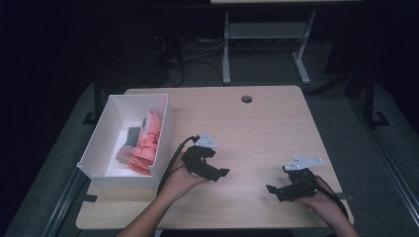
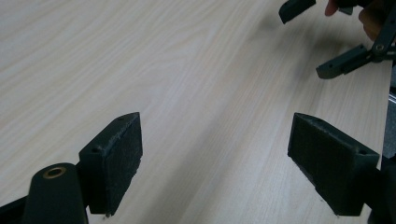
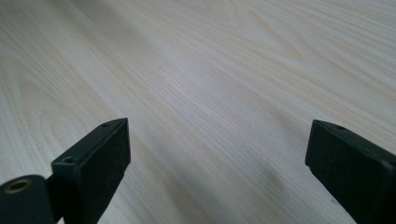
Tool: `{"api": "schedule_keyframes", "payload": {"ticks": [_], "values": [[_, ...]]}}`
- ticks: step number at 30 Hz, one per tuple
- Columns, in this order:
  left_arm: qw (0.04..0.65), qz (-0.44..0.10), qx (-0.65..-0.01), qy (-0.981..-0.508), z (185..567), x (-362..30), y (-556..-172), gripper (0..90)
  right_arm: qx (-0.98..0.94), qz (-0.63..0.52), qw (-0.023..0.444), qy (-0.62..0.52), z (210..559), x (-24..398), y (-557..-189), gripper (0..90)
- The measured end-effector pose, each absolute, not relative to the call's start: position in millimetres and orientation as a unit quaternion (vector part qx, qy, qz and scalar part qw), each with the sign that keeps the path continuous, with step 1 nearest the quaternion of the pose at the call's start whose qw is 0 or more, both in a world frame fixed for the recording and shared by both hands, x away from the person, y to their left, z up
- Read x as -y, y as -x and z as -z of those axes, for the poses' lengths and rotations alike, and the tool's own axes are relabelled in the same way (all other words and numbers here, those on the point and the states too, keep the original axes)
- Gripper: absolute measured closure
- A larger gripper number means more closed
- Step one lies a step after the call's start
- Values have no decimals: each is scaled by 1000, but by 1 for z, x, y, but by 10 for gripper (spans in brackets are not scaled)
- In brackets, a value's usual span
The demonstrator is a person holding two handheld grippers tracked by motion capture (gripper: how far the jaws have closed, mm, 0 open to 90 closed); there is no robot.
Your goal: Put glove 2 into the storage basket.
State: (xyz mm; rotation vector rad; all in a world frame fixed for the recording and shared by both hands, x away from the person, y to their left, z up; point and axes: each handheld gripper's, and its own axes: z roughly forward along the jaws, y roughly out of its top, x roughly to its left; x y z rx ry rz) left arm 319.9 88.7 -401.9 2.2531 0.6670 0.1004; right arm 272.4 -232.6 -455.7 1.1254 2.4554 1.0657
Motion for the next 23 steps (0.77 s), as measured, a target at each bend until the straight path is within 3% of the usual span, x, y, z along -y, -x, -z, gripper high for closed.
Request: {"api": "schedule_keyframes", "payload": {"ticks": [14, 23], "values": [[362, -51, -241, -899, 444, -89, -306, 160, -842, -359, 121, -384, 459, 231, -273, 65], [362, -49, -236, -901, 446, -91, -304, 159, -844, -359, 121, -380, 460, 231, -273, 65]]}}
